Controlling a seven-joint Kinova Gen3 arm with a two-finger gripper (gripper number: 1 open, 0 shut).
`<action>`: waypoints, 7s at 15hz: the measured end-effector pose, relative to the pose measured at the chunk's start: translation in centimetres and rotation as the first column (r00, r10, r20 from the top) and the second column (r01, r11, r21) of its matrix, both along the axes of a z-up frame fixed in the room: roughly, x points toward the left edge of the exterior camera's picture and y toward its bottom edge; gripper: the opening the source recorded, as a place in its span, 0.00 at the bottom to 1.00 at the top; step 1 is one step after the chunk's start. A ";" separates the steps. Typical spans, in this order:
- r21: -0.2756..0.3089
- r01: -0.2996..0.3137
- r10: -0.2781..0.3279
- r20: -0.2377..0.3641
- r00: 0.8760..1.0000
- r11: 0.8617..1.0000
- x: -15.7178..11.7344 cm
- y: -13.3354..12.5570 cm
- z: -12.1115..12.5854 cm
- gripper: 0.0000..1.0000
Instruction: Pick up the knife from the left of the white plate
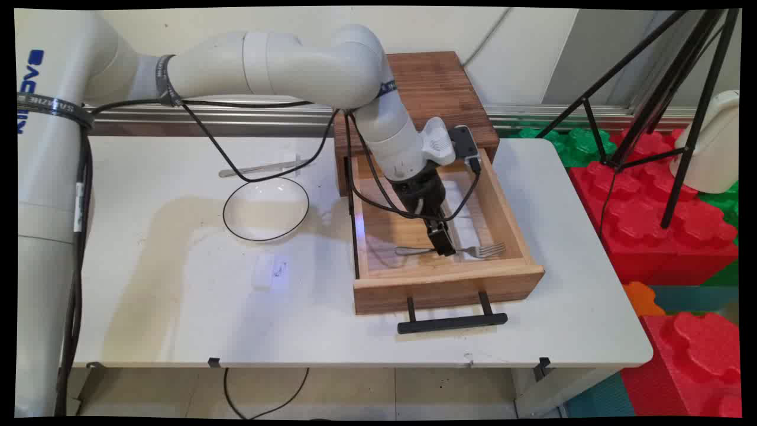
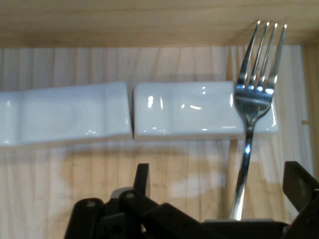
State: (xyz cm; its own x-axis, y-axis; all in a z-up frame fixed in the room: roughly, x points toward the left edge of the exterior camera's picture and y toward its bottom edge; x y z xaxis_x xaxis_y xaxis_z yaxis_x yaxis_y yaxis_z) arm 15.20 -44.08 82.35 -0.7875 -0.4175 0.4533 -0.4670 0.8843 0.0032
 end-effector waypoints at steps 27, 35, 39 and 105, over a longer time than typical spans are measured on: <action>-0.136 -0.131 0.120 -0.088 0.989 0.982 19.7 12.3 13.2 1.00; -0.064 -0.099 0.099 -0.017 0.995 0.993 27.0 19.8 14.0 1.00; -0.028 -0.094 0.094 0.023 0.995 0.995 29.5 22.1 13.6 1.00; -0.061 -0.125 0.139 0.349 0.927 0.990 39.1 -5.2 1.1 1.00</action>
State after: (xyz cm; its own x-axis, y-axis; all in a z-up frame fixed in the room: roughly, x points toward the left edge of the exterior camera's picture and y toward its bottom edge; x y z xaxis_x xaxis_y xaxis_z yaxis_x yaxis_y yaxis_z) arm 54.28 -49.24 83.41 -0.8381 -0.5167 0.1747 -0.5446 0.8110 -0.2140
